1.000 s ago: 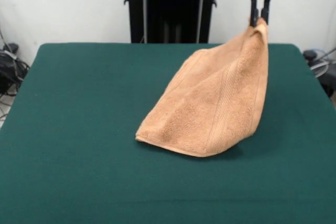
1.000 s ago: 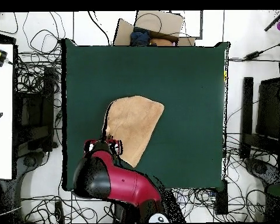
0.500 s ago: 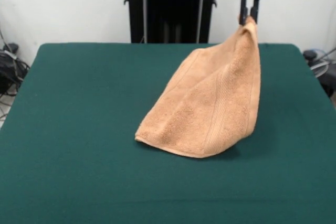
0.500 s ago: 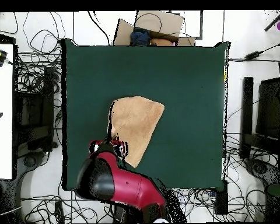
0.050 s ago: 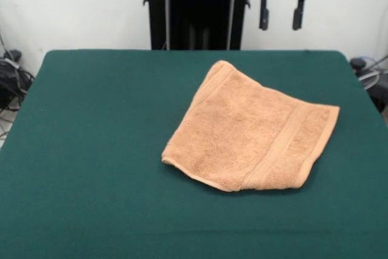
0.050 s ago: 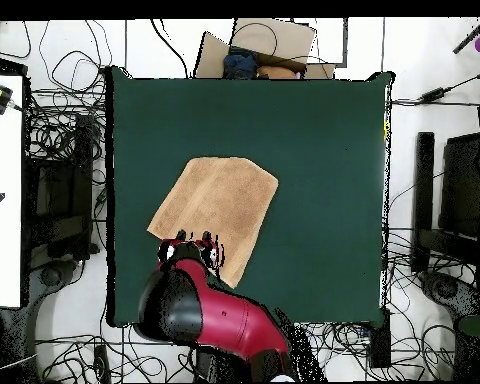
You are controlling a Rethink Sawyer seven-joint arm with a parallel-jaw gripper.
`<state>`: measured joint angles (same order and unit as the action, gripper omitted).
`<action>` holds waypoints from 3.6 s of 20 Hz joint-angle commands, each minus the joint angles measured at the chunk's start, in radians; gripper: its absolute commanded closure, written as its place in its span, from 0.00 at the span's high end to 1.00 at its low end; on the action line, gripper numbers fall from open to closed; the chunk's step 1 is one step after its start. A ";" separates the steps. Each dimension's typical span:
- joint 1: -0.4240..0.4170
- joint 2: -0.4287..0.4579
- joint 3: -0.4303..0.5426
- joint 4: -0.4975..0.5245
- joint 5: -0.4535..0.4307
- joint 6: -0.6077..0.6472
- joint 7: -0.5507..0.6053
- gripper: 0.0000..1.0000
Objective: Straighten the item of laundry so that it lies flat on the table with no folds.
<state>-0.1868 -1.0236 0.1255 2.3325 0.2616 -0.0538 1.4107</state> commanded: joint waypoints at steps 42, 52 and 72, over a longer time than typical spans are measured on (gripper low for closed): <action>-0.513 0.170 0.322 -0.176 -0.436 0.086 0.141 1.00; -0.456 0.137 0.312 -0.264 -0.387 0.201 0.125 1.00; -0.396 0.421 0.060 -0.444 -0.426 0.229 0.114 1.00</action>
<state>-0.6186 -0.6251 0.3041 1.9710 -0.1496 0.0754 1.4107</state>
